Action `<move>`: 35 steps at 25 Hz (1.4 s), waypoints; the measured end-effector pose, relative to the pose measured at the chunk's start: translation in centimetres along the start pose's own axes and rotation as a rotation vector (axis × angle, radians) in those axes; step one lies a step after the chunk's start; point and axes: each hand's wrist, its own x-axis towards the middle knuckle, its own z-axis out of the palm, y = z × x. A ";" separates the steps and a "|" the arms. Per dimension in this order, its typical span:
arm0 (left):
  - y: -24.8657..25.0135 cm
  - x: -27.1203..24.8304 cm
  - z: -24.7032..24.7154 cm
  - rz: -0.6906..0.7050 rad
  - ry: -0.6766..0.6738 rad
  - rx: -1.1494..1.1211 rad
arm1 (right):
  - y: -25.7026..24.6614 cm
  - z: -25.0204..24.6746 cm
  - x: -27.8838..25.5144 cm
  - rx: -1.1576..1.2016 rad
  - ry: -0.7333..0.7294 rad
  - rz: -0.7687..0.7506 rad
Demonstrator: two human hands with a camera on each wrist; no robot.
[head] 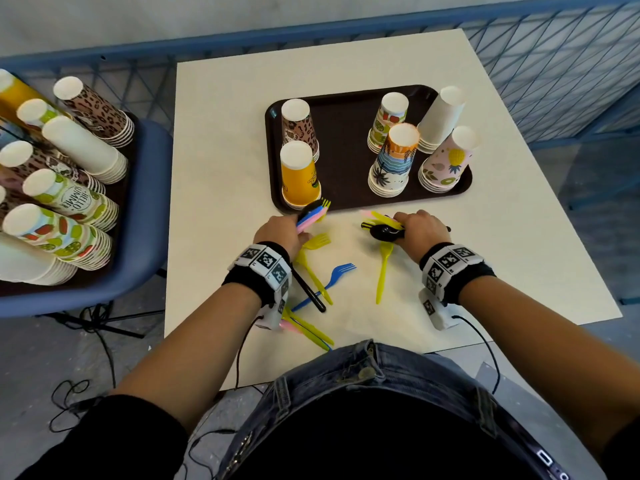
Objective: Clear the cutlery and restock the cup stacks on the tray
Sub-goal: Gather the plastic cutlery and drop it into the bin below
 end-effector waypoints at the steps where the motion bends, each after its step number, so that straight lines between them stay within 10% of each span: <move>1: -0.6 0.1 -0.3 -0.002 -0.013 0.017 | 0.2 0.1 0.0 0.008 -0.048 -0.037; 8: -1.8 1.2 1.5 0.073 -0.162 0.281 | 0.1 2.4 0.3 -0.213 -0.303 -0.270; 25: -3.8 -1.4 -1.4 0.104 0.094 0.250 | 0.0 2.1 -0.6 -0.122 -0.136 -0.114; 35: -7.1 -9.5 2.4 0.375 -0.232 0.371 | -9.1 4.6 -2.0 0.098 -0.211 -0.220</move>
